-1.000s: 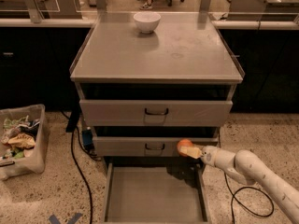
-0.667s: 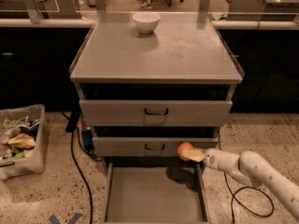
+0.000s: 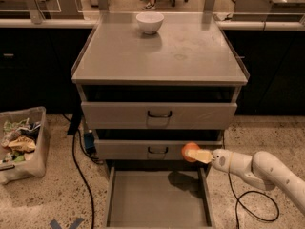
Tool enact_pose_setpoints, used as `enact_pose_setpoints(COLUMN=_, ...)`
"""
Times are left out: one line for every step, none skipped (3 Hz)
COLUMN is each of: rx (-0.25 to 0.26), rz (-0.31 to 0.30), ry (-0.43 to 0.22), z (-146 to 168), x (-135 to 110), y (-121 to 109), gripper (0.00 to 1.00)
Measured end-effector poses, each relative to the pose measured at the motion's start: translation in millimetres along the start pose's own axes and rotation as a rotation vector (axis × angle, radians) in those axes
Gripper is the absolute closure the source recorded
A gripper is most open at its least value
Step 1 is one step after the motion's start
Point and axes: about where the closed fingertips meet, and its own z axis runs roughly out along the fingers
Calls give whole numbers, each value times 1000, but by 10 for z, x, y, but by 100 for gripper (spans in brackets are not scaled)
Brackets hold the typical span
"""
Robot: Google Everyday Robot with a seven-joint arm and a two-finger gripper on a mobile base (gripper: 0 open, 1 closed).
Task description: Pick orange from bottom drawer and place on counter
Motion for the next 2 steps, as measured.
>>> enact_pose_setpoints(rx=-8, rz=-5, ry=12, z=42, x=52, y=51, gripper=100)
enact_pose_setpoints(rx=-59, rz=10, ry=52, z=-89, x=60, y=373, gripper=100)
